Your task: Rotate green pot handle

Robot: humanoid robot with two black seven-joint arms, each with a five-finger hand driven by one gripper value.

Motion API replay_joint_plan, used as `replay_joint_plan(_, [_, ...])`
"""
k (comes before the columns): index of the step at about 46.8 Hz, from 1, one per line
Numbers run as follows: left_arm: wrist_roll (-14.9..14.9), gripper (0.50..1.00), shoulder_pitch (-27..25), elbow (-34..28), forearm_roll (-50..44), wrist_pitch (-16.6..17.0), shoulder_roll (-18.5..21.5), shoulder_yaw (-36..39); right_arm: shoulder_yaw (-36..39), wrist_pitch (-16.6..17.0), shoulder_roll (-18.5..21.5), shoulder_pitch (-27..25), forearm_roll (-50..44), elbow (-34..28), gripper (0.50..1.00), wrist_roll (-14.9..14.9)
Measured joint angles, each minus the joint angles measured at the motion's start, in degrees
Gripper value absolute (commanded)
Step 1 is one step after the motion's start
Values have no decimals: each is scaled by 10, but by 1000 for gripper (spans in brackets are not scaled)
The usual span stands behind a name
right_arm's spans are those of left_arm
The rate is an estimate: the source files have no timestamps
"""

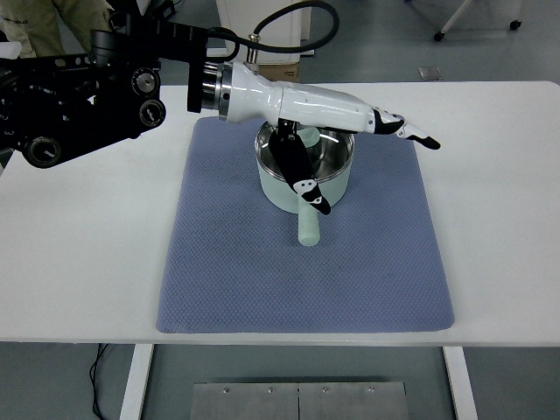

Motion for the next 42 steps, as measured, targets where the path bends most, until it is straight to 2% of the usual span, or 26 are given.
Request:
replay_joint_plan(18, [0, 1000, -17, 12, 91, -18, -24, 79, 0, 0, 0, 0, 0, 0, 1000, 0])
replay_joint_plan(32, [0, 1000, -35, 30, 168, -73, -31, 85, 0, 0, 0, 0, 0, 0, 1000, 0])
replay_joint_plan(42, [0, 1000, -35, 43, 205, -81, -49, 105, 0, 0, 0, 0, 0, 0, 1000, 0])
